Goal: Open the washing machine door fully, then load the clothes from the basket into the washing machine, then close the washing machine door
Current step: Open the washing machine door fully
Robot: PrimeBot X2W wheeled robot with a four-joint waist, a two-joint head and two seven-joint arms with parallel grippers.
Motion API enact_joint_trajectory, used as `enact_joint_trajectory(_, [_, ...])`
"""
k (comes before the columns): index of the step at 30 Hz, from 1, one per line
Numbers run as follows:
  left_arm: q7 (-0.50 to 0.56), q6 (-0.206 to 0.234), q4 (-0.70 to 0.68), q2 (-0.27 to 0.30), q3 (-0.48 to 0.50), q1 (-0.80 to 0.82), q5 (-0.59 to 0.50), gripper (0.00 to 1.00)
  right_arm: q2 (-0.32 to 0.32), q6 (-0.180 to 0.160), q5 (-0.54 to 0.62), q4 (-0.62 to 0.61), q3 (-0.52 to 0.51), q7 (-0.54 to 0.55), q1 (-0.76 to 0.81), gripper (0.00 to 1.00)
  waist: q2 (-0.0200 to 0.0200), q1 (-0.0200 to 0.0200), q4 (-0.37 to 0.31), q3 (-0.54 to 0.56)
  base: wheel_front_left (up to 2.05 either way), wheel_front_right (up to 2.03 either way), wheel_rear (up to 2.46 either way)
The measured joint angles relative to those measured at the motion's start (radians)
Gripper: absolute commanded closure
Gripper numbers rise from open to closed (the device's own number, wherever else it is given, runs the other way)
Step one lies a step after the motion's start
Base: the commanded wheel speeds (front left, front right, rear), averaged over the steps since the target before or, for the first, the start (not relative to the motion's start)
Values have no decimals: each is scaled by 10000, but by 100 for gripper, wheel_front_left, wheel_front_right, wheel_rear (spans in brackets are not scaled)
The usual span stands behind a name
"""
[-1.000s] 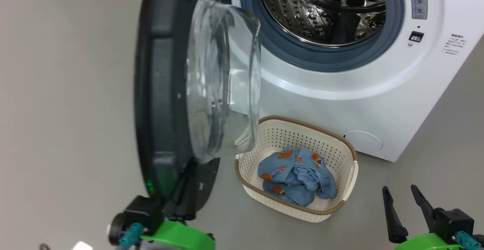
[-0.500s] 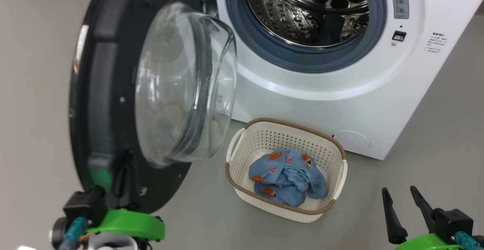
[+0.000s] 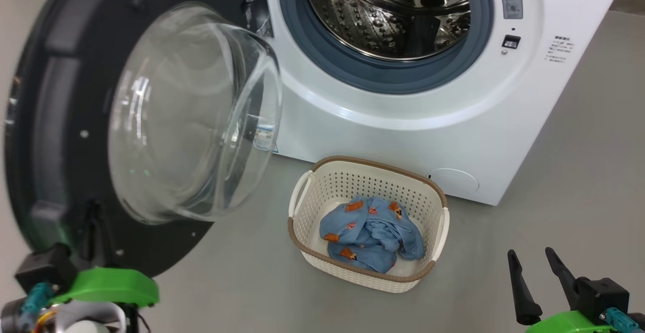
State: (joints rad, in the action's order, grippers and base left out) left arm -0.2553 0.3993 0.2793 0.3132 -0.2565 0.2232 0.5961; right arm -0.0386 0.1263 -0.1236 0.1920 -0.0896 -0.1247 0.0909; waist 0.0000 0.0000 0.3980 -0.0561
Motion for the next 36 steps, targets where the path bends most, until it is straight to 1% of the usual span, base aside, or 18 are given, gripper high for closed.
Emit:
enact_joint_trajectory(2, [0,-21,221,29,226,81,-2,100,0,0,0,2,17,-2,-2,0,0,0,-72,-20,0,0,0])
enact_joint_trajectory(6, [0,-207,723,59,683,308,-2,100,0,0,0,8,71,-2,-7,0,0,0,-234,-54,0,0,0])
enact_joint_trajectory(9, [0,-224,995,61,859,449,-6,100,-2,0,0,10,92,-2,-13,0,0,0,-322,-72,0,0,0])
enact_joint_trajectory(15, [0,-474,1927,109,1528,941,-25,100,-2,0,2,8,119,-12,-65,0,0,0,-573,-196,0,0,0])
enact_joint_trajectory(20, [0,-506,2449,144,2086,1309,-107,100,-2,0,0,21,104,-12,-163,0,0,1,-733,-305,0,0,0])
enact_joint_trajectory(27, [0,-608,2619,104,2640,1449,-318,100,-2,0,2,67,98,-44,-237,0,0,1,-872,-382,0,0,0])
enact_joint_trajectory(36, [0,-748,2587,-274,3070,1439,-731,100,-4,0,0,115,92,-59,-237,0,0,1,-862,-349,0,0,0])
